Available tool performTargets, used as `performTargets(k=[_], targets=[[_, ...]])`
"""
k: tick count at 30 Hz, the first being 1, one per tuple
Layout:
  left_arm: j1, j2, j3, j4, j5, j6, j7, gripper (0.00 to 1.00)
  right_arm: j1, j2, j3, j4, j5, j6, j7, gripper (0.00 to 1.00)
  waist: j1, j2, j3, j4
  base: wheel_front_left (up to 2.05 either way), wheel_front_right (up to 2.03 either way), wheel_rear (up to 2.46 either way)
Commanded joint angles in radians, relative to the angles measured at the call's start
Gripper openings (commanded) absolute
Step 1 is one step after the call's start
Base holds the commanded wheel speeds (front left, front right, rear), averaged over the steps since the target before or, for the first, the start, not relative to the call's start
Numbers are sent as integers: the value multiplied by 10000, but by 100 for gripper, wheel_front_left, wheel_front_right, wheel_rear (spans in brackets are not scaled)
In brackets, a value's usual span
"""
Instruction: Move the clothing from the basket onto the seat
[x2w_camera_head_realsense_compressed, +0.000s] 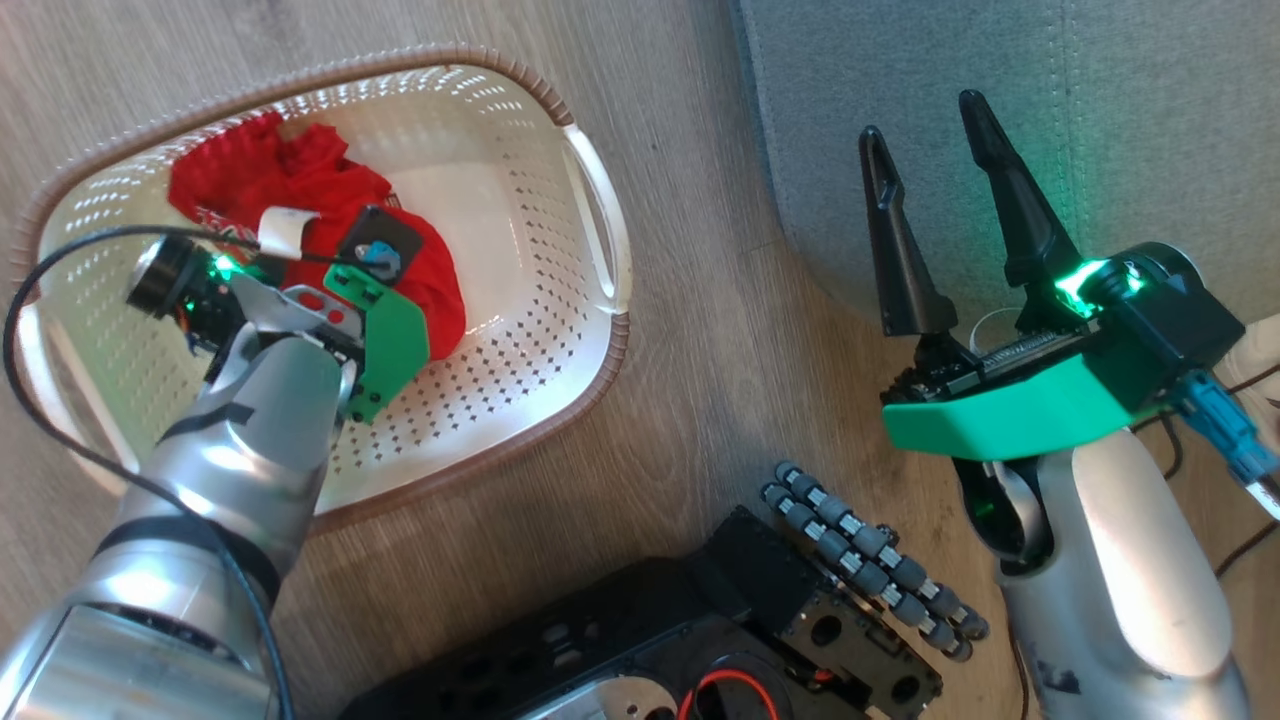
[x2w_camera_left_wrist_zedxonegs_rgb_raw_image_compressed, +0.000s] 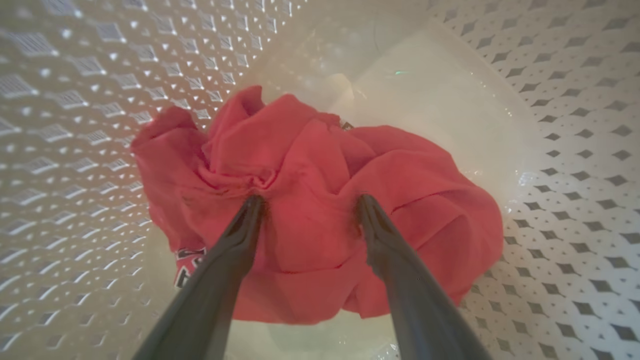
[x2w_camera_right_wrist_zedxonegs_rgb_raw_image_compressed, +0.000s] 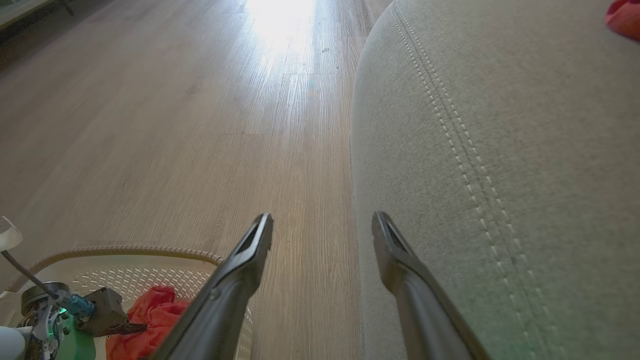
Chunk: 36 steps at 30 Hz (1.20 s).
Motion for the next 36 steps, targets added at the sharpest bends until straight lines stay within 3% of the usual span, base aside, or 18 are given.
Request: performTargets(k=[1,7,15,16,17,29,36], targets=[[45,212,66,7,-43,99,246,100,392,40,168,-339,85,-2,-65,100,-1,1,88,-34,0,0,0],[-243,414,-78,70,13,302,1235,100,537,46,191,-553,200,-2,-65,100,-1,1,237,-19,0,0,0],[-461,516,-287,88,-7,83,1805,100,604,47,164,-706,197,-2,-65,100,-1,1,378,64,0,0,0],[-461,504,-278,88,-61,-22,1804,41,602,48,166,-709,197,-2,-65,100,-1,1,387,72,0,0,0],[-464,485,-261,89,-119,-91,1739,0,595,48,169,-704,193,-2,-65,100,-1,1,396,83,0,0,0],[-61,507,-235,92,-569,-451,1628,0,78,48,369,-603,174,-2,-65,100,-1,1,98,127,0,0,0],[367,294,12,93,-1039,-268,809,0,-382,48,407,-261,55,-2,-65,100,-1,1,-725,339,0,0,0]])
